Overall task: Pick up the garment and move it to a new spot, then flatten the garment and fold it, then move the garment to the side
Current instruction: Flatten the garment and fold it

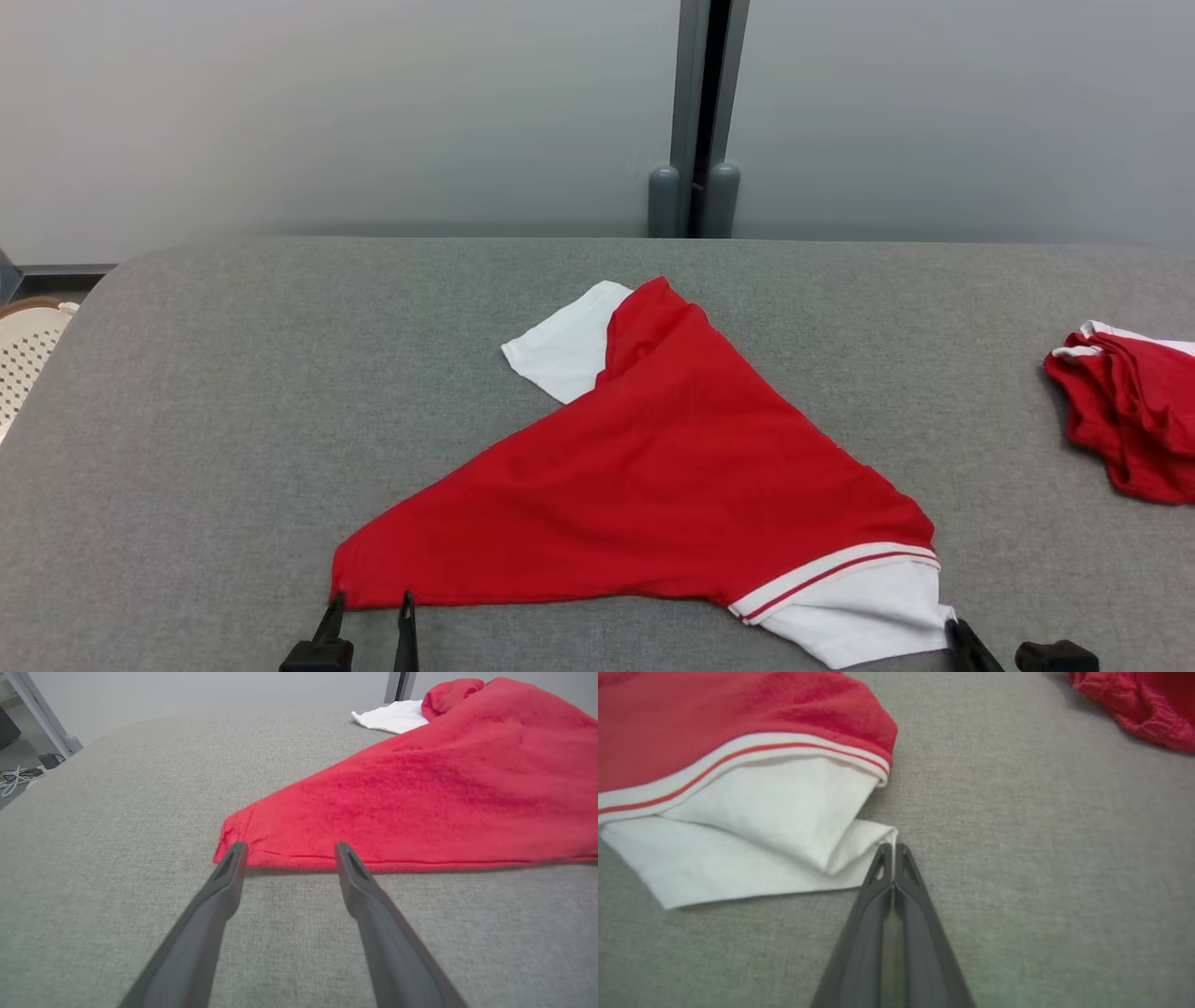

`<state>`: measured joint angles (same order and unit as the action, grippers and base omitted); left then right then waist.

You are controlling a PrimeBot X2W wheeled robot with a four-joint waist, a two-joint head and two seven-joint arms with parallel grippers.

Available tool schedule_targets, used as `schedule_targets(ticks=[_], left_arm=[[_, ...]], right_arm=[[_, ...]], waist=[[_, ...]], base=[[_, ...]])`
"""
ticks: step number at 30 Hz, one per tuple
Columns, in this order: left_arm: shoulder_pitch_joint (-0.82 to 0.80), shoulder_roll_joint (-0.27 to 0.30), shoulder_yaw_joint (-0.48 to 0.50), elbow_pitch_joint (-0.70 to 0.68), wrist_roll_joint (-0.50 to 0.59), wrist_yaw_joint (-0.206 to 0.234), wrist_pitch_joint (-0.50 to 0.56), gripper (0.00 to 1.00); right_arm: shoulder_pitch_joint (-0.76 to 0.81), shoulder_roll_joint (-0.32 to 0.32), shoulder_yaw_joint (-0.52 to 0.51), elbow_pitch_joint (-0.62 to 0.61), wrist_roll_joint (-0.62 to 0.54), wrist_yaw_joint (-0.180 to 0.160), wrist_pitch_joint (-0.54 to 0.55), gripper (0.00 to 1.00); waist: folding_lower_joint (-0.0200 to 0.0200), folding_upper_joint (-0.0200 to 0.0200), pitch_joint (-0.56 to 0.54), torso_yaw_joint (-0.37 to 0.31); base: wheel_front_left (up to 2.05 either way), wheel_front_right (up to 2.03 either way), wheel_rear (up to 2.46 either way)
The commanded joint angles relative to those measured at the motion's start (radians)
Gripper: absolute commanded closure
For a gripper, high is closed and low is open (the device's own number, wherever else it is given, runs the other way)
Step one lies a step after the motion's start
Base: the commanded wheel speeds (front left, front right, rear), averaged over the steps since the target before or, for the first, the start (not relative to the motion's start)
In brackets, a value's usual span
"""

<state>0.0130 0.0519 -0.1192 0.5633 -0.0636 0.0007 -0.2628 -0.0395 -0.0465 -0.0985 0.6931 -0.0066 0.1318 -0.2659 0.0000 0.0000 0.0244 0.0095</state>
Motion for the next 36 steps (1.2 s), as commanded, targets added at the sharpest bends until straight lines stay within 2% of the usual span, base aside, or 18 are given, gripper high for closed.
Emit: schedule_targets(ticks=[1, 10, 17, 29, 36], left_arm=[[-0.001, -0.001, 0.003, -0.003, -0.006, 0.007, -0.003, 0.0], [-0.005, -0.001, 0.006, 0.009, -0.054, 0.017, -0.003, 0.0], [-0.008, -0.001, -0.027, 0.028, -0.09, 0.003, -0.003, 0.0], [0.047, -0.001, -0.077, 0.053, -0.151, -0.003, -0.003, 0.0], [0.06, -0.001, -0.106, 0.07, -0.197, -0.031, -0.003, 0.0]], right_arm=[[0.03, -0.007, -0.028, -0.016, 0.001, -0.002, 0.003, 1.0], [0.101, -0.009, -0.109, -0.082, 0.0, -0.002, 0.002, 1.0], [0.108, -0.008, -0.138, -0.097, -0.005, -0.002, 0.002, 1.0], [0.104, -0.007, -0.151, -0.099, 0.004, -0.002, 0.002, 1.0], [0.09, -0.006, -0.139, -0.11, 0.013, -0.001, 0.002, 1.0]], waist=[[0.0, 0.0, -0.007, -0.015], [0.0, 0.0, 0.006, -0.069], [0.0, 0.0, 0.02, -0.093], [0.0, 0.0, -0.002, -0.068], [0.0, 0.0, -0.009, -0.058]], base=[[0.0, 0.0, 0.0], [0.0, 0.0, 0.0], [0.0, 0.0, 0.0], [0.0, 0.0, 0.0], [0.0, 0.0, 0.0]])
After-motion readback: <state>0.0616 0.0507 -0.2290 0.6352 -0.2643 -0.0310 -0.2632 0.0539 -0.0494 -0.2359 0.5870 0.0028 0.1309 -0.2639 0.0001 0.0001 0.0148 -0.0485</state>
